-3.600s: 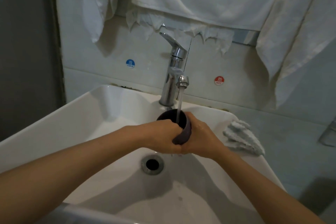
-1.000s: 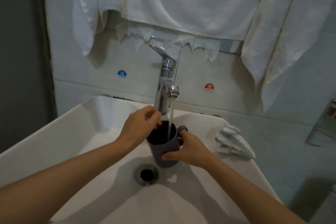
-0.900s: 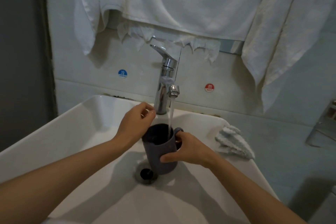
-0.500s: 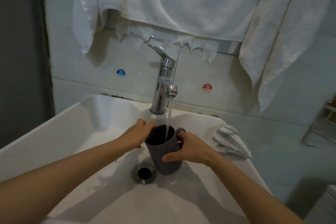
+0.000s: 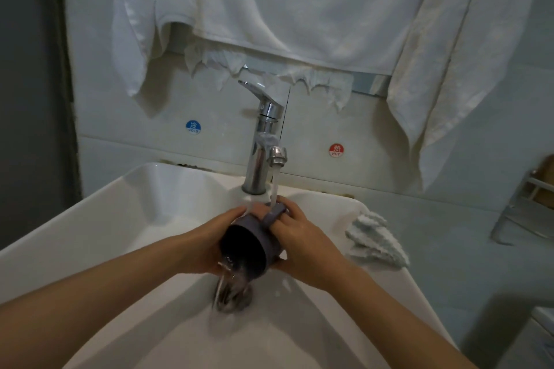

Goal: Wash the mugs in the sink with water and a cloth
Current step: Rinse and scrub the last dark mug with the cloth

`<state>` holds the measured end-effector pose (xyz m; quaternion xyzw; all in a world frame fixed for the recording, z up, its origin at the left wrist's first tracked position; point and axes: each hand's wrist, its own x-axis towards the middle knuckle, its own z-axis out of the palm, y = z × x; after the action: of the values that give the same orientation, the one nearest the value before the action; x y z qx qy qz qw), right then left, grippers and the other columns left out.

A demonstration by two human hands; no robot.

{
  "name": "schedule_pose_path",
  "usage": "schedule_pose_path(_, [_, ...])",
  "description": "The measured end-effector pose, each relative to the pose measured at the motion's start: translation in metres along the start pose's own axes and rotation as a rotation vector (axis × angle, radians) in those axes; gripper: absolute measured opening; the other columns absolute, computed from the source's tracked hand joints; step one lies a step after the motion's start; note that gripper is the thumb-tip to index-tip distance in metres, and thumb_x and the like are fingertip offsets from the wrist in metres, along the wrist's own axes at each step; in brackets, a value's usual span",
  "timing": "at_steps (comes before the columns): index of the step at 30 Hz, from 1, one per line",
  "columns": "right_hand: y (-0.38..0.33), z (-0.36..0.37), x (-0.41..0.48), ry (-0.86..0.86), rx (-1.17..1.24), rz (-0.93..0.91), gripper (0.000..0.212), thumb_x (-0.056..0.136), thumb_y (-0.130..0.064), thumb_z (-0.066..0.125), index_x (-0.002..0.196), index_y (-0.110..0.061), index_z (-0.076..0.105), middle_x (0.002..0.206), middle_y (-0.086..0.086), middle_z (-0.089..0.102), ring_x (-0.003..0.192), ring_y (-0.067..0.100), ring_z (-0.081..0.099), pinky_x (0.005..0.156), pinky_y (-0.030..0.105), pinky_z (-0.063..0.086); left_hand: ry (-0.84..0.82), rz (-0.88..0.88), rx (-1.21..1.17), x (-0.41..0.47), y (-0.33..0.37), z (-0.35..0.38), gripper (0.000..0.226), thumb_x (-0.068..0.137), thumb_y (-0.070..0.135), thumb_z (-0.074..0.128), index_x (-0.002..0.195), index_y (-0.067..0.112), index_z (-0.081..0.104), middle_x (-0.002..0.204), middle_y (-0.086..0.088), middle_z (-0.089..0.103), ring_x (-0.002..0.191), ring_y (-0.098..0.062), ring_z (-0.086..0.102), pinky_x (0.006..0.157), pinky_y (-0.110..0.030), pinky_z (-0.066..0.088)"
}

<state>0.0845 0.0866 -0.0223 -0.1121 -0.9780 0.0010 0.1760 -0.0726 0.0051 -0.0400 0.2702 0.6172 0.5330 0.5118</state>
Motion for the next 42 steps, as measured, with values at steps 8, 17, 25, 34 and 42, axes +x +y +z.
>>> schedule_pose_path(8, [0.004,-0.006,0.000,-0.134,-0.028,-0.052,0.103,0.083,-0.025,0.069,0.140,-0.034,-0.017,0.146,-0.024,-0.018,0.133,0.004,-0.028,0.110,0.024,0.000,-0.038,-0.040,-0.046,-0.004,-0.003,0.000,0.057,0.060,0.048,0.062,0.104,0.013,0.057,0.101,-0.012,0.062,0.094,-0.031,0.059,0.072,-0.043,0.051])
schedule_pose_path(17, [0.013,-0.007,-0.005,-0.313,0.411,0.111,0.097,0.083,-0.020,0.070,0.148,-0.032,-0.001,0.152,-0.020,0.004,0.136,-0.001,0.014,0.107,0.015,0.020,0.073,-0.082,-0.092,-0.010,0.016,-0.011,0.056,0.079,0.048,0.064,0.116,0.008,0.053,0.108,-0.016,0.062,0.089,-0.034,0.065,0.059,-0.039,0.056])
schedule_pose_path(25, [0.028,-0.025,-0.007,-0.193,1.419,0.512,0.034,0.086,-0.010,0.061,0.120,-0.009,0.062,0.122,0.006,0.064,0.114,0.020,0.059,0.095,0.037,0.048,0.010,-0.073,-0.076,-0.014,0.022,-0.011,0.061,0.077,0.042,0.066,0.121,0.005,0.044,0.114,-0.018,0.056,0.095,-0.034,0.063,0.070,-0.044,0.055])
schedule_pose_path(34, [0.013,0.001,-0.004,-0.133,1.113,0.644,0.068,0.067,-0.054,0.066,0.124,-0.021,0.049,0.122,0.000,0.057,0.109,0.018,0.058,0.085,0.033,0.055,-0.318,0.130,0.375,-0.014,0.012,-0.006,0.066,0.067,0.017,0.082,0.123,0.027,0.048,0.122,-0.001,0.060,0.112,-0.022,0.059,0.094,-0.042,0.051])
schedule_pose_path(42, [0.003,0.011,0.000,0.018,0.752,0.502,0.061,0.072,-0.042,0.077,0.123,-0.026,0.048,0.122,-0.007,0.058,0.108,0.009,0.055,0.087,0.017,0.048,-0.272,0.193,0.705,-0.026,0.028,-0.016,0.091,0.065,0.017,0.084,0.138,0.022,0.029,0.122,0.018,0.048,0.122,-0.009,0.045,0.089,-0.014,0.044])
